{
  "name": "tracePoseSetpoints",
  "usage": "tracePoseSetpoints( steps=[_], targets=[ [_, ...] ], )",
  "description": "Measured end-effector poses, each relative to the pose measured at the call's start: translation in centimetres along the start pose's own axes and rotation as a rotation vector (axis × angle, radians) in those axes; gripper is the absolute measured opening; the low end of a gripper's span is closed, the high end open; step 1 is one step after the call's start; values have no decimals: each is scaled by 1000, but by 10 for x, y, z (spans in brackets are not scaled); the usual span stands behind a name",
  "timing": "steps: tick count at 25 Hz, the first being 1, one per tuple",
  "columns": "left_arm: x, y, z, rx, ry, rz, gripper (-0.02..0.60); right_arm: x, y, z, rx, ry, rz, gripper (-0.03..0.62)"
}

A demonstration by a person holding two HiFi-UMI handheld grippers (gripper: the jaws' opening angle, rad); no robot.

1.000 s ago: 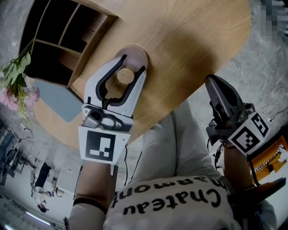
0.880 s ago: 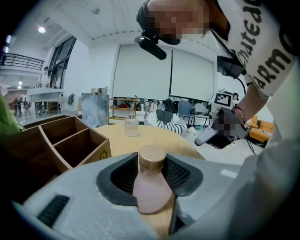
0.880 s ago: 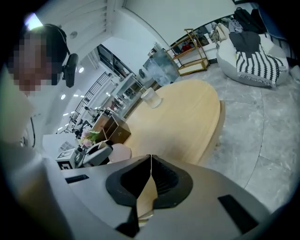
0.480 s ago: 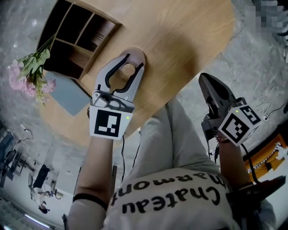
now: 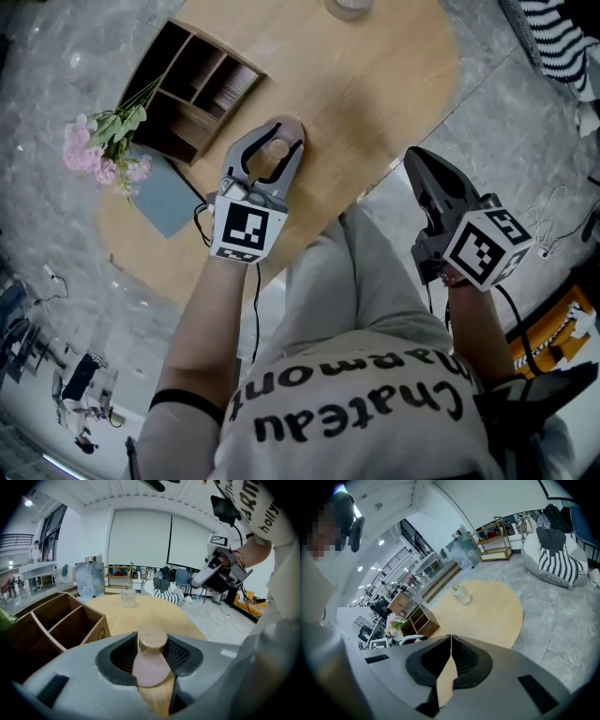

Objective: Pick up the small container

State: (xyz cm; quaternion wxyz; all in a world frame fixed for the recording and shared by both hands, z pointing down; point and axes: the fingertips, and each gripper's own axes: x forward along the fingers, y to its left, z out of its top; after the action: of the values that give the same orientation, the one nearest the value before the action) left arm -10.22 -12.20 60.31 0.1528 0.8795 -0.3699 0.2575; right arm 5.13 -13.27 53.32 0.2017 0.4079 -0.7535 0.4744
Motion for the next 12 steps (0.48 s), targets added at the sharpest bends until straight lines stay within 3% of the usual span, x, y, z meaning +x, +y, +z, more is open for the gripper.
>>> tracePoseSetpoints(
  steps=[12],
  targets=[
    [1, -1, -9, 1, 71, 19, 141, -37, 15, 34, -27, -51, -53, 14]
  ],
)
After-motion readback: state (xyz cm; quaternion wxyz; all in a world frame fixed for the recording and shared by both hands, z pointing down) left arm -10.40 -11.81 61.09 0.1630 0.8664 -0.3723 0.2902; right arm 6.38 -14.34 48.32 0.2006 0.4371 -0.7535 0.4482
